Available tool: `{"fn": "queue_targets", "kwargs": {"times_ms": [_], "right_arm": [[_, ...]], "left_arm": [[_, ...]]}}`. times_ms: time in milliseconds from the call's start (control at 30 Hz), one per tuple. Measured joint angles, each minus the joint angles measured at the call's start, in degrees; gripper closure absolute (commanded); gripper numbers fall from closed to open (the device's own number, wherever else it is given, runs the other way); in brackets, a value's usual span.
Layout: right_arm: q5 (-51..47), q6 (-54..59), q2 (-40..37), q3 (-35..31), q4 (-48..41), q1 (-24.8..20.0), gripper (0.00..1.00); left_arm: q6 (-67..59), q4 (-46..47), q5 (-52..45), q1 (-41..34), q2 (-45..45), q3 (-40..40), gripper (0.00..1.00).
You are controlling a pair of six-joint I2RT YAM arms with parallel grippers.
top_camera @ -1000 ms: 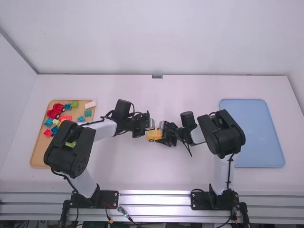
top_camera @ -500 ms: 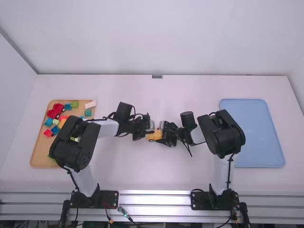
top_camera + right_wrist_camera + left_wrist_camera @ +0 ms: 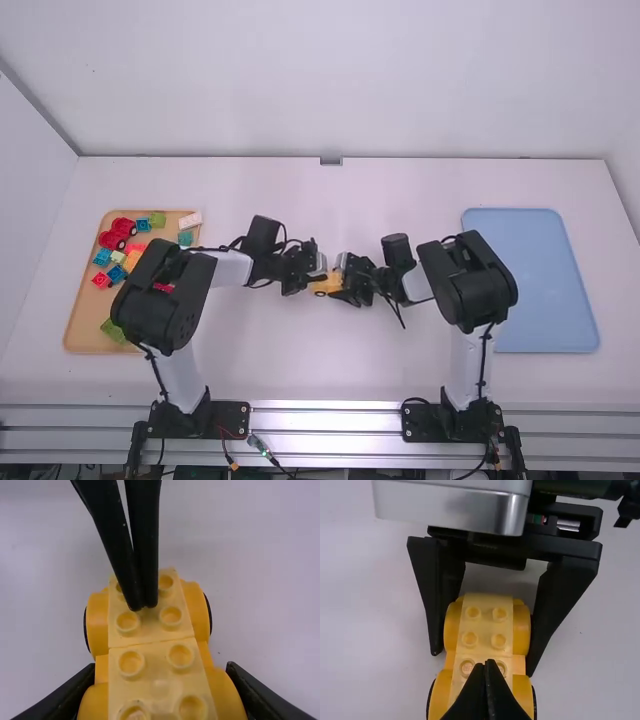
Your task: Assemble lego blocks to make yellow taxi
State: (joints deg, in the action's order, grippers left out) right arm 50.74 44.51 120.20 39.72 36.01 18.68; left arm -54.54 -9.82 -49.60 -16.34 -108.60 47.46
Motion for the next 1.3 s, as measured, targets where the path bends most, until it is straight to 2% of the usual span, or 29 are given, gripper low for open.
{"fn": "queue_targets", "kwargs": {"times_ms": [233, 567, 733, 900, 933, 967, 1000, 1033, 1067, 1300], "right_arm": [[0.0, -0.26, 0.0, 0.0, -0.09, -0.15, 0.37], [-0.22, 0.04, 0.02, 0.07, 0.07, 0.61, 0.37], [-0.09, 0.04, 0.02, 0.07, -0.02, 0.61, 0.37], [-0.09, 0.04, 0.02, 0.07, 0.02, 0.61, 0.33], [-0.11, 0.0, 0.02, 0.07, 0.0, 0.59, 0.3], [-0.11, -0.04, 0.0, 0.07, 0.04, 0.61, 0.21], [-0.11, -0.07, 0.0, 0.07, 0.02, 0.61, 0.15], [-0.11, -0.02, 0.02, 0.07, -0.04, 0.61, 0.04], [-0.09, 0.09, 0.02, 0.07, 0.02, 0.59, 0.01], [-0.11, -0.2, 0.02, 0.07, -0.26, 0.61, 0.01]], "left_arm": [[-0.94, 0.9, -0.31, 0.11, -0.48, 0.68, 0.98], [-0.5, 13.53, 2.23, 0.11, 0.28, 5.92, 0.98], [-0.52, 18.21, 4.79, 0.39, 4.52, 8.9, 0.98], [-0.52, 22.51, 7.91, 1.38, 11.96, 12.28, 0.97], [-0.52, 22.99, 8.35, 1.75, 13.07, 12.5, 0.94], [-0.63, 23.71, 8.92, 2.29, 14.51, 12.63, 0.77], [-0.61, 24.15, 9.27, 2.6, 15.26, 12.66, 0.35], [-0.55, 24.81, 9.66, 3.02, 16.15, 12.66, 0.01], [-0.52, 25.46, 10.14, 3.45, 16.96, 12.66, 0.01], [4.33, 23.82, 13.99, 5.79, 18.08, 12.63, 0.01]]}}
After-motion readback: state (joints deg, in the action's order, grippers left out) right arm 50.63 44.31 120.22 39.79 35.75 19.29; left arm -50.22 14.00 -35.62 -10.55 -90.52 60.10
